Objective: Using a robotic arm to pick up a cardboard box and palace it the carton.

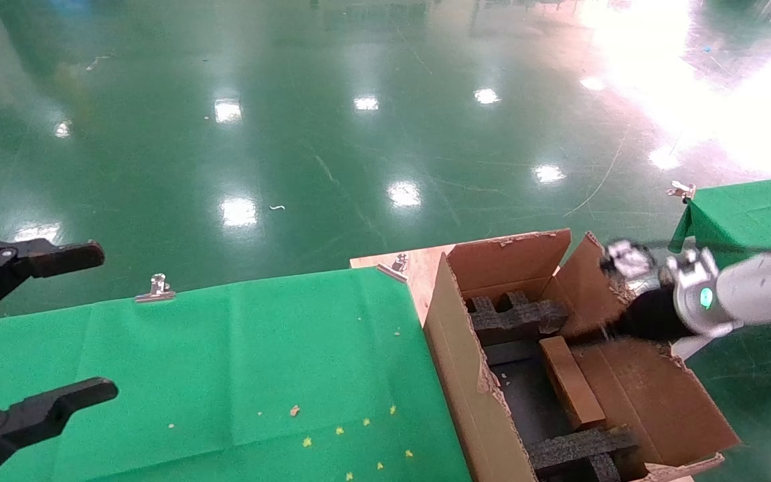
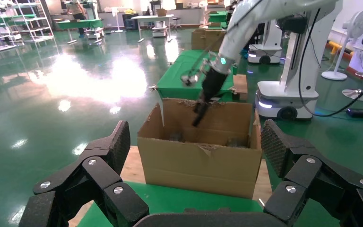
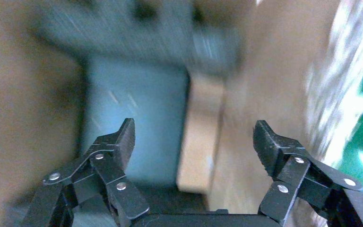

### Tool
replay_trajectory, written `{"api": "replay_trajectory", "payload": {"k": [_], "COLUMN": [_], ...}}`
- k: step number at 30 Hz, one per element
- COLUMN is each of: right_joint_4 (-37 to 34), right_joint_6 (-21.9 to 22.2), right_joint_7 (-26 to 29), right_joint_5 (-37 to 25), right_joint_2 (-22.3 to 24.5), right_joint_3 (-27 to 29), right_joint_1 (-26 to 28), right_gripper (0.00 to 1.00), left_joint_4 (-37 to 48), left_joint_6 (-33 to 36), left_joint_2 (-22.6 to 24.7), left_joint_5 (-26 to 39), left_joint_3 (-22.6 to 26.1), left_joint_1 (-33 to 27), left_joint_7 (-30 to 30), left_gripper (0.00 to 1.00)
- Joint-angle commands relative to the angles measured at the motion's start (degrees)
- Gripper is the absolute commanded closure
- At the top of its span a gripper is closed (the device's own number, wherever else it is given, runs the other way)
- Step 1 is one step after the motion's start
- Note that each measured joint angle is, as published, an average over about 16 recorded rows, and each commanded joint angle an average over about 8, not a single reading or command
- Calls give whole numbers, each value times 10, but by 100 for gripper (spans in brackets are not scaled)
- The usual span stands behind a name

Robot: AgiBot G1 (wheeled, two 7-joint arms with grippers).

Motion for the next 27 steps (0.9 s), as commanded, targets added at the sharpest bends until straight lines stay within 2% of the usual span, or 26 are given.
{"api": "replay_trajectory", "payload": {"k": [1,8,12,19,23,27], "right_joint_4": [22,194,268,303,306,300], "right_joint_6": [2,26,0,-98,-118,-112], "right_joint_7": [-6,-66,-113,-182,-194,-188], "right_joint_5": [7,60,108,197,214,207], "right_joint_2": [13,101,135,149,150,147], "right_joint_3": [10,67,94,119,124,124], "right_joint_1": [19,65,71,64,62,60], "right_gripper": [0,0,0,0,0,0], "left_joint_4": [0,0,0,0,0,0], "left_joint_6": [0,0,0,0,0,0], "left_joint_2": [0,0,0,0,0,0], "left_joint_5": [0,0,0,0,0,0], "left_joint_3": [0,0,0,0,0,0], "left_joint_1": [0,0,0,0,0,0], "left_joint_7": [0,0,0,0,0,0], "left_gripper": [0,0,0,0,0,0]}}
